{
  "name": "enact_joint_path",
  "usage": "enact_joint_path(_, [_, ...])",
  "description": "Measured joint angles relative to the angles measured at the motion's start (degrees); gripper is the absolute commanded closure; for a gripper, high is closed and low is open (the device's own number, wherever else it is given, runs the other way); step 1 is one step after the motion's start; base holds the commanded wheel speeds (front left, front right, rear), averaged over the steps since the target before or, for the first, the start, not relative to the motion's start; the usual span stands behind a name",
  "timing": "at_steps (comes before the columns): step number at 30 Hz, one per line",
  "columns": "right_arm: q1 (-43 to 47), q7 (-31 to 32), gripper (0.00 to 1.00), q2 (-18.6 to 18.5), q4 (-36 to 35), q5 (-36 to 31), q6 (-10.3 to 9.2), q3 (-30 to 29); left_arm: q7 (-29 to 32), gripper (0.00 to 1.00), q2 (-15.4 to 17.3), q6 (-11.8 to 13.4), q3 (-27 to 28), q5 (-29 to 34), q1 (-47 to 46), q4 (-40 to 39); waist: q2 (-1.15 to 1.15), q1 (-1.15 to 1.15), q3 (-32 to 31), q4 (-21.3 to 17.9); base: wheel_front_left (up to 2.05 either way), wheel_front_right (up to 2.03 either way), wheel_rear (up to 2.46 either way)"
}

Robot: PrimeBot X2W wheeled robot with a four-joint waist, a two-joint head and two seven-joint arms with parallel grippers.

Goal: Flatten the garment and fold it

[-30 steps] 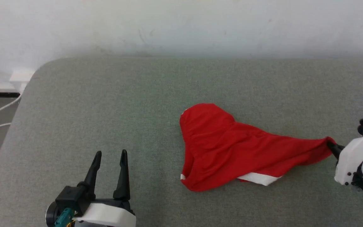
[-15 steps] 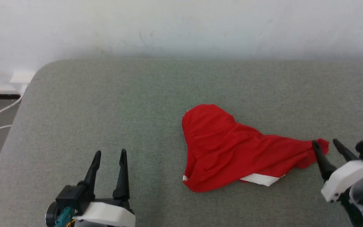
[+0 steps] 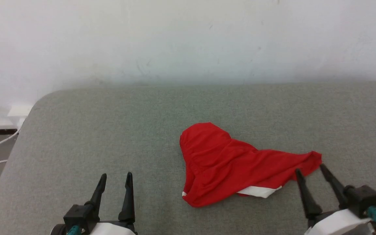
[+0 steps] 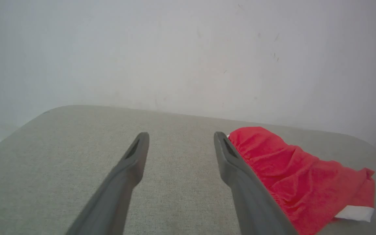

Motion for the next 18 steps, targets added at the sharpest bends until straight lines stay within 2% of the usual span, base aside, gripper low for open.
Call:
enact_joint_path(3, [3.59, 2.09, 0.00, 1.98, -5.68, -1.65, 0.01, 1.04, 0.19, 0.00, 0.03, -0.52, -0.54, 0.00, 0.01, 1.05, 0.00, 0.00, -0.97, -0.53, 0.00, 0.00, 0.00])
enact_joint_path(6, [6.53, 4.37, 0.00, 3.20, -10.36, -2.68, 0.00, 1.52, 2.82, 0.00, 0.03, -1.87, -2.59, -0.20, -0.36, 1.94, 0.00, 0.00, -1.46, -1.06, 0.00, 0.00, 0.00])
enact_joint_path(13, [8.53, 8.14, 0.00, 3.57, -16.16, -4.00, 0.01, 3.23, 17.44, 0.00, -0.05, -5.49, -12.67, -3.47, -9.00, 6.24, 0.00, 0.01, -0.39, -2.18, 0.00, 0.00, 0.00])
enact_joint_path(18, [8.30, 8.88, 0.00, 3.19, -17.78, -4.22, 0.01, 4.48, 28.24, 0.00, -0.11, -6.04, -17.51, -8.09, -15.17, 12.32, 0.00, 0.01, 0.82, -3.53, 0.00, 0.00, 0.00])
